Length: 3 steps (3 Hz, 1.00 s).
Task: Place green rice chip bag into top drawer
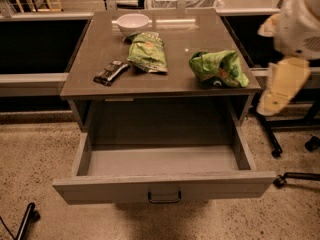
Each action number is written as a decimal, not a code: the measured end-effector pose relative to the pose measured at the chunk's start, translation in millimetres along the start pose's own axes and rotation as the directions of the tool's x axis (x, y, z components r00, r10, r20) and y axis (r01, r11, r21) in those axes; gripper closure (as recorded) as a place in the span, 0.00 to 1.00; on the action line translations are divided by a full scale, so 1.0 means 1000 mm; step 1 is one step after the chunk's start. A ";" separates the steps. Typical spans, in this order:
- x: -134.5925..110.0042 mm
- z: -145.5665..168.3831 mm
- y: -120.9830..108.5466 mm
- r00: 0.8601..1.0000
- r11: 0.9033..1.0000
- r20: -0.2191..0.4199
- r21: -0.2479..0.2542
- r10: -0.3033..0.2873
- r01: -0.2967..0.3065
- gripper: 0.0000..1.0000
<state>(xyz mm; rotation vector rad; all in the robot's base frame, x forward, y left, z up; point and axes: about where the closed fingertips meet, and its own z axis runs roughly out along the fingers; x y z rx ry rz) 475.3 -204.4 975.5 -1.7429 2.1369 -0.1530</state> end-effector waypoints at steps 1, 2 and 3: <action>-0.032 0.069 -0.064 0.992 0.993 0.055 0.028 -0.117 0.116 0.00; -0.047 0.117 -0.100 0.982 0.987 0.094 0.032 -0.161 0.159 0.00; -0.051 0.151 -0.123 0.977 0.987 0.139 0.027 -0.162 0.160 0.17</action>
Offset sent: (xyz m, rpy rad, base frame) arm 0.2061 0.0559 -0.1014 0.0550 -0.0898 0.2366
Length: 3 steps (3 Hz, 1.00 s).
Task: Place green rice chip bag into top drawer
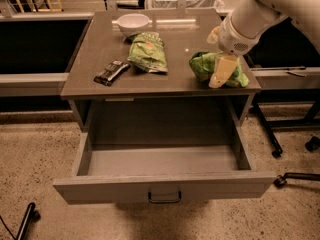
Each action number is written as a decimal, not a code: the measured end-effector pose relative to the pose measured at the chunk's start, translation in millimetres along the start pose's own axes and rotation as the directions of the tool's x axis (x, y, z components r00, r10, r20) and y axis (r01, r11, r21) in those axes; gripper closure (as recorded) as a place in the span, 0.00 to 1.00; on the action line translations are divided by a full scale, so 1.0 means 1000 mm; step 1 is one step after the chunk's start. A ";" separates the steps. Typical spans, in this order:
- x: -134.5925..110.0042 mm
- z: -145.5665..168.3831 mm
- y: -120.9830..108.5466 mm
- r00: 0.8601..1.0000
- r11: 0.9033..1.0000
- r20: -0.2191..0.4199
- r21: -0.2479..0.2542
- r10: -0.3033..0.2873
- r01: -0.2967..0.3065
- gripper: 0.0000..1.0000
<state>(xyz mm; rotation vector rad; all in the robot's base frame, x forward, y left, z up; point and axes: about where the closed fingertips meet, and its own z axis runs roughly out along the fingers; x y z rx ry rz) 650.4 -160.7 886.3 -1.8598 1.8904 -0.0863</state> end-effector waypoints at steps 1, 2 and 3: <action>0.003 0.023 -0.009 0.999 1.000 0.053 -0.019 0.006 -0.005 0.41; -0.006 0.028 -0.006 0.987 0.999 0.159 -0.034 0.006 0.000 0.65; -0.028 0.017 0.014 0.966 0.999 0.257 -0.045 -0.017 0.029 0.89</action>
Offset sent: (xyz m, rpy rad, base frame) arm 0.0016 0.0326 -0.0076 0.3349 0.0262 0.1419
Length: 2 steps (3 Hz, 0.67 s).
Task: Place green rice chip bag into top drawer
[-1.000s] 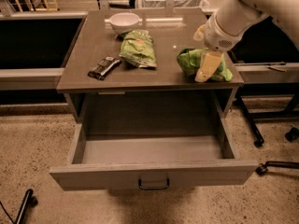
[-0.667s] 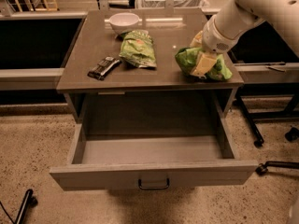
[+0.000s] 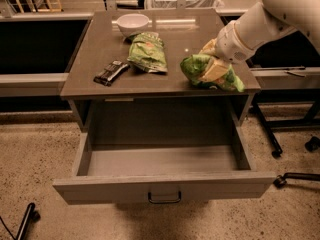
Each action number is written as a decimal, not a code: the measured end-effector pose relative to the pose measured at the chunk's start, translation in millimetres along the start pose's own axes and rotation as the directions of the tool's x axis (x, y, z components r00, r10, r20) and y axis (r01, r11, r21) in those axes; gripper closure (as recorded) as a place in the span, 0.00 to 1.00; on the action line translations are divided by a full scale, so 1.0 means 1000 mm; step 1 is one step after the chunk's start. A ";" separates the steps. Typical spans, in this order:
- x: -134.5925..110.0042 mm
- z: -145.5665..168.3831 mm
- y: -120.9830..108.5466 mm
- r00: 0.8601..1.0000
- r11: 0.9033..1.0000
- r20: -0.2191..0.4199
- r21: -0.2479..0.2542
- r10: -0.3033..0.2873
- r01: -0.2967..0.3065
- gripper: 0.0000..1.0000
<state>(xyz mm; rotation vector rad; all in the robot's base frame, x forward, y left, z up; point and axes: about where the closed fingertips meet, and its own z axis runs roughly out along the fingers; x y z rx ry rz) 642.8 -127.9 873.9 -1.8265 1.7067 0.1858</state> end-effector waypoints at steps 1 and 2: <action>-0.025 -0.007 0.034 0.997 0.999 0.067 -0.025 -0.034 0.035 1.00; -0.053 -0.025 0.092 0.989 0.992 0.107 -0.055 -0.107 0.113 1.00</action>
Offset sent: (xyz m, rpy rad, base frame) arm -0.1606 0.0367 0.0225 0.0861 0.0093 0.2066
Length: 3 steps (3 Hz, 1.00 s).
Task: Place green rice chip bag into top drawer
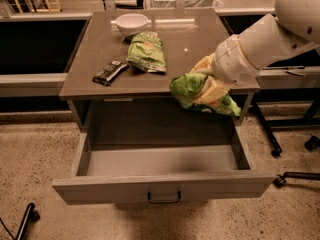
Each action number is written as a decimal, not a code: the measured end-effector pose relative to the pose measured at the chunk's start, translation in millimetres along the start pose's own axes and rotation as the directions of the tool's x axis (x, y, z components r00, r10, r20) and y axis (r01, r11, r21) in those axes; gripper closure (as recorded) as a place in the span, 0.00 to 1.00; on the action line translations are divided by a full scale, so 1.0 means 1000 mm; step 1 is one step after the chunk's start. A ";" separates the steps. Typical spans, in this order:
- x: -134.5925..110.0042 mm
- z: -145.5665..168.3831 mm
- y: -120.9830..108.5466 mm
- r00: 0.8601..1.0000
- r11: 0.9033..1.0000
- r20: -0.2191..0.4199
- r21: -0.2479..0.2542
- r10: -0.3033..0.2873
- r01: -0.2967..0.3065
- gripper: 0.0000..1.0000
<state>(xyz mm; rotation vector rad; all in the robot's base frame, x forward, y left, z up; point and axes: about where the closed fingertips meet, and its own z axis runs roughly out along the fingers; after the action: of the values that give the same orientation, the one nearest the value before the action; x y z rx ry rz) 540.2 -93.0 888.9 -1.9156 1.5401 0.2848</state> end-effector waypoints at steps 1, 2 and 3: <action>-0.014 -0.001 0.041 0.995 0.995 -0.050 -0.033 -0.091 0.089 1.00; -0.014 0.002 0.044 0.994 0.995 -0.051 -0.041 -0.092 0.090 1.00; 0.004 0.051 0.047 0.996 0.996 -0.063 -0.074 -0.062 0.058 1.00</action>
Offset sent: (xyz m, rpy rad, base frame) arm -0.0358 0.0057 -0.0055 -0.0653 -0.0300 0.0567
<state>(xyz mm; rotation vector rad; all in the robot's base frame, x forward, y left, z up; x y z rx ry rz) 509.1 -69.2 831.7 -2.0418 1.5302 0.2564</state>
